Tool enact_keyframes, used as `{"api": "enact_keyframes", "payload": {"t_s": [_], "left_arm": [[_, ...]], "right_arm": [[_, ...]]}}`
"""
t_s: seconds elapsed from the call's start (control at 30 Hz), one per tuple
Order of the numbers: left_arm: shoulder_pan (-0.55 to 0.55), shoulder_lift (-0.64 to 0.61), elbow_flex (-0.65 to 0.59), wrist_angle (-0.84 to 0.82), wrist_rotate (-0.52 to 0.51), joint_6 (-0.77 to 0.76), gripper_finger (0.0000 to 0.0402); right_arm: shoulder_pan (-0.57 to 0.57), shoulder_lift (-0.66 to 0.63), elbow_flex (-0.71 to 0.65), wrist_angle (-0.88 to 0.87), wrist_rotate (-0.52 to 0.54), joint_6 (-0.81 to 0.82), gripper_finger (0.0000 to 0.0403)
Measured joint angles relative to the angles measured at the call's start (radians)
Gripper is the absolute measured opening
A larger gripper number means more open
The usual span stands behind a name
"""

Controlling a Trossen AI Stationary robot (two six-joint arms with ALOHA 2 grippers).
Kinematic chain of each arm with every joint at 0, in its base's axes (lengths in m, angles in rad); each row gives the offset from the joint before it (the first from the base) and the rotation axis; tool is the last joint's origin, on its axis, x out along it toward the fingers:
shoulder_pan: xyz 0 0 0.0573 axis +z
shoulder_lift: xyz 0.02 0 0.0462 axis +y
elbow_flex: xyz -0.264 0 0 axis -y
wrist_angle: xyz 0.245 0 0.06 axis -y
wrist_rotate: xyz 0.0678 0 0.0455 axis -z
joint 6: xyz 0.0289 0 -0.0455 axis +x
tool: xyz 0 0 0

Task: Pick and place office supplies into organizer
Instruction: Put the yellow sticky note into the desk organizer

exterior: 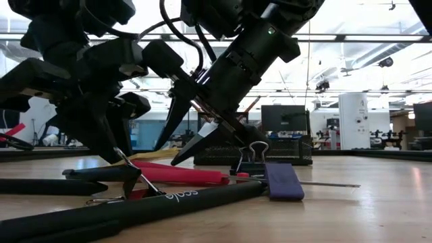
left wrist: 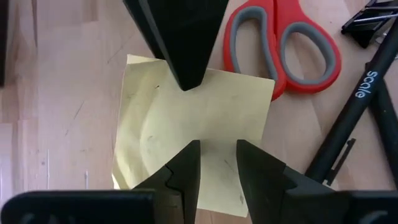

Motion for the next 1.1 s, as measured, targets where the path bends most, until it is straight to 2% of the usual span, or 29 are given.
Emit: {"api": "enact_keyframes", "payload": {"t_s": [0.13,0.53,0.7,0.83,1.1], "left_arm": [[0.001,0.0,-0.007,0.012,-0.002,-0.007,0.0088],[0.001,-0.006,-0.009,0.023,0.001,-0.001,0.0088],[0.001,-0.064,0.005,-0.052,-0.005,-0.025,0.0088],[0.001,-0.143,0.013,-0.128,-0.08,-0.034,0.0088],[0.0,-0.335,0.023,-0.173,-0.219,-0.042,0.0088]], "right_arm": [[-0.008,0.0,-0.001,0.0,0.0,-0.027,0.0108],[-0.011,0.0,-0.001,0.006,0.024,-0.071,0.0018],[-0.011,-0.019,0.004,0.013,0.081,-0.079,0.001],[-0.014,-0.048,0.007,0.001,0.145,-0.083,0.001],[-0.005,-0.117,0.033,-0.221,0.274,-0.069,0.0009]]}}
